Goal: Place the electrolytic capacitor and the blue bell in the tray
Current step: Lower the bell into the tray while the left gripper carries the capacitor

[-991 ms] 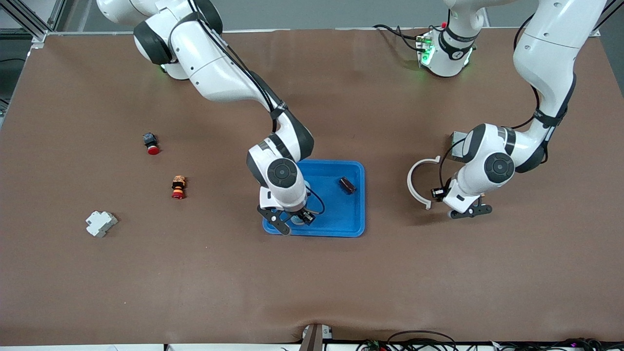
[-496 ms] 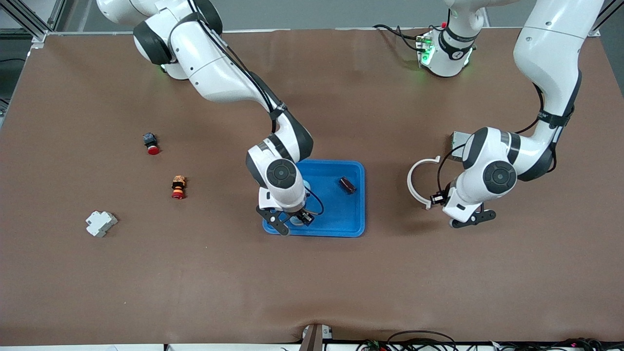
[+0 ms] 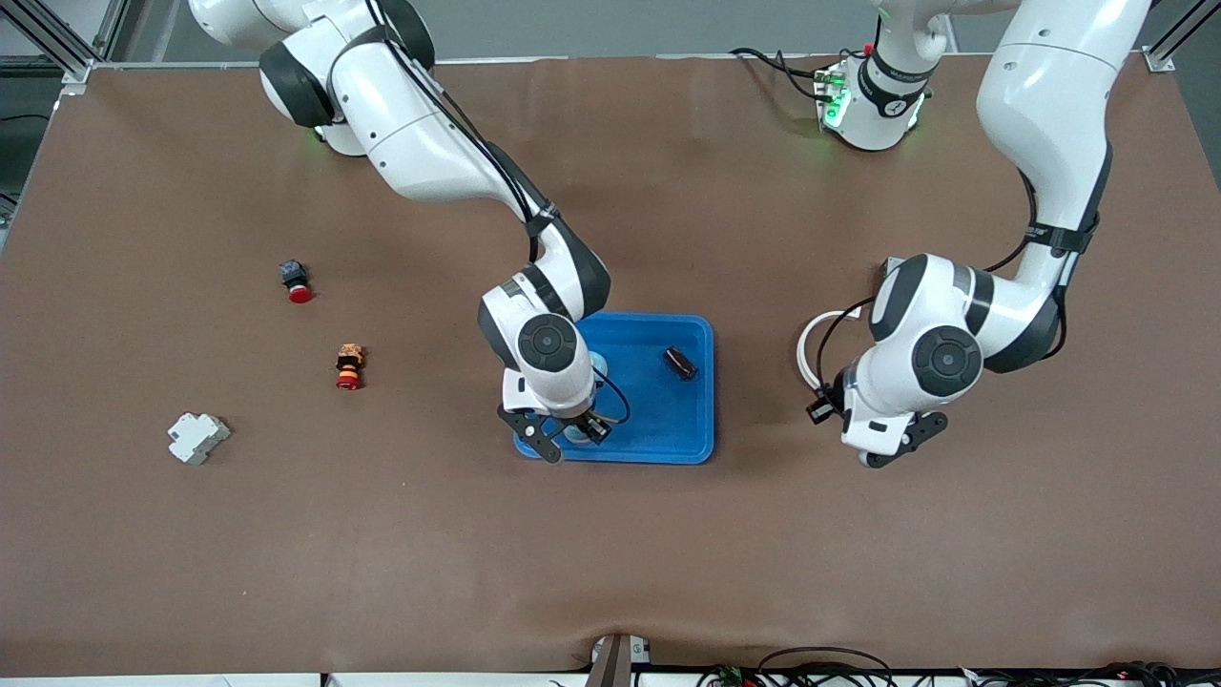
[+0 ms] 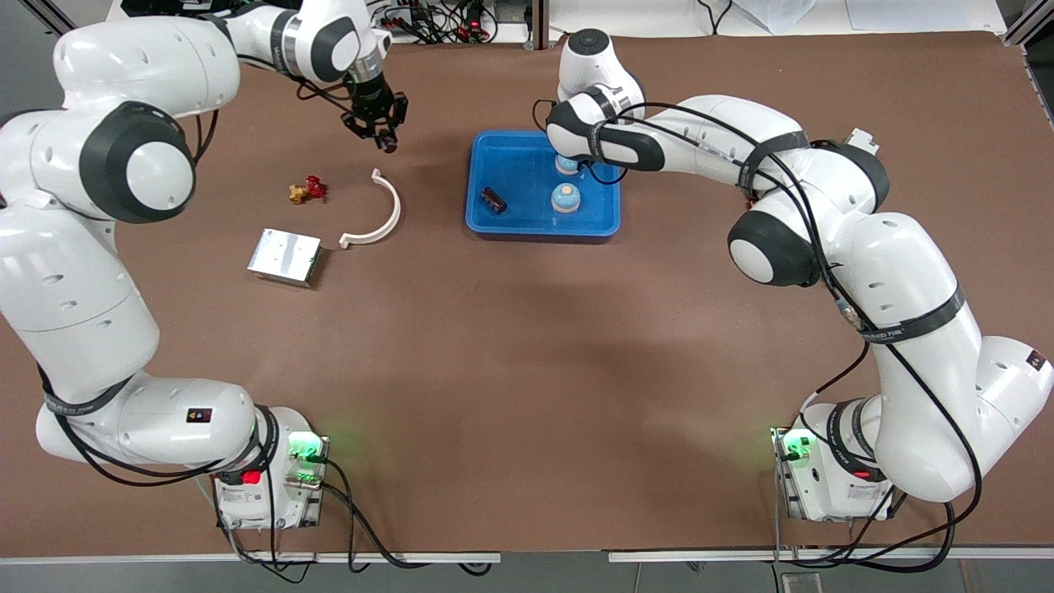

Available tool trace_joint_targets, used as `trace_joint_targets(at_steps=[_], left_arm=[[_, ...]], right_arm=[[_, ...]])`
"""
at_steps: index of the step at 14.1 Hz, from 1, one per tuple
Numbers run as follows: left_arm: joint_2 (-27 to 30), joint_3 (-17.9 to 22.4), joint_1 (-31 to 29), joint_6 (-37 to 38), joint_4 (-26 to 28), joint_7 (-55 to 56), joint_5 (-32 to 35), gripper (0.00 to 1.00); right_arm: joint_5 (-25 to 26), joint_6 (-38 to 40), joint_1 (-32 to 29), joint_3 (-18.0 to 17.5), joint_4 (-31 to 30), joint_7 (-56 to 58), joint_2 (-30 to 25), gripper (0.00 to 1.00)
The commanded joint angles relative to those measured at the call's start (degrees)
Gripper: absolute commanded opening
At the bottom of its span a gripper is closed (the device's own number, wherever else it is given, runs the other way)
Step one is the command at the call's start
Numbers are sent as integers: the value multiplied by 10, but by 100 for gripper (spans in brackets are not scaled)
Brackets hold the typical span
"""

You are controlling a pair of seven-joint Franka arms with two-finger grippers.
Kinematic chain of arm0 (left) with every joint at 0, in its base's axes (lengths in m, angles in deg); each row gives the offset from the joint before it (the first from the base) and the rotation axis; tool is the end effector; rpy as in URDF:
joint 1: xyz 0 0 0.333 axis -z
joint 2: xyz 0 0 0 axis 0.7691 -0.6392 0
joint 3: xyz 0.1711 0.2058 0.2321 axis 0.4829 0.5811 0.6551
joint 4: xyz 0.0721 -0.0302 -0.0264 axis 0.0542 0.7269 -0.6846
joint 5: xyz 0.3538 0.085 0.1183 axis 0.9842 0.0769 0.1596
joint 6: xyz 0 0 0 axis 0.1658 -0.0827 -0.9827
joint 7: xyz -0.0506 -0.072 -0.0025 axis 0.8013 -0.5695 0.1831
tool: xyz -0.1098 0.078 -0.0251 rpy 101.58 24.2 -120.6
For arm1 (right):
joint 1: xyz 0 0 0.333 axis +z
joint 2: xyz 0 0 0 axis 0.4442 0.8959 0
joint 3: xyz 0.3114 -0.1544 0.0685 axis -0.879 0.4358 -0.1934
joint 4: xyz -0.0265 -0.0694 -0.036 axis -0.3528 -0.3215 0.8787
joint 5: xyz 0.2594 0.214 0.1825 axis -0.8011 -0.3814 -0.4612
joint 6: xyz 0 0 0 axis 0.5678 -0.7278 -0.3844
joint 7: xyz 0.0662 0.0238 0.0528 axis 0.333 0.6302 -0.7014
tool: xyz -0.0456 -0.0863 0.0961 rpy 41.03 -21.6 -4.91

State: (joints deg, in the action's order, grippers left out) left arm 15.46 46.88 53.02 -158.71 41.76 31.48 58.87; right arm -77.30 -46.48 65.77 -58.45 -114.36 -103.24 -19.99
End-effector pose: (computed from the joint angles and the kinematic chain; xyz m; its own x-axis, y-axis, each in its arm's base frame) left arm 0.6524 -0.2087 0.2932 0.8410 0.5296 -0.1109 0.5290 -0.8478 -0.0374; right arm 0.6477 0.4757 0.1880 0.7321 -0.6810 0.0186 -0.6786 -0.7314 -0.0682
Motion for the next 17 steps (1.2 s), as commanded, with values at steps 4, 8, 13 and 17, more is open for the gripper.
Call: trace_joint_targets(at_steps=[4, 8, 13, 17], left_arm=[[-61, 1, 69, 15, -107, 189, -9, 0], [-71, 2, 97, -10, -111, 251, -8, 0], [-91, 7, 136, -90, -111, 287, -6, 0], [-104, 7, 147, -122, -111, 294, -5, 0]], right_arm=[[13, 5, 6, 0, 12, -4, 8, 100], [8, 12, 6, -2, 13, -1, -5, 100], [6, 93, 6, -7, 16, 7, -49, 100], [9, 151, -13, 1, 12, 131, -114, 100]])
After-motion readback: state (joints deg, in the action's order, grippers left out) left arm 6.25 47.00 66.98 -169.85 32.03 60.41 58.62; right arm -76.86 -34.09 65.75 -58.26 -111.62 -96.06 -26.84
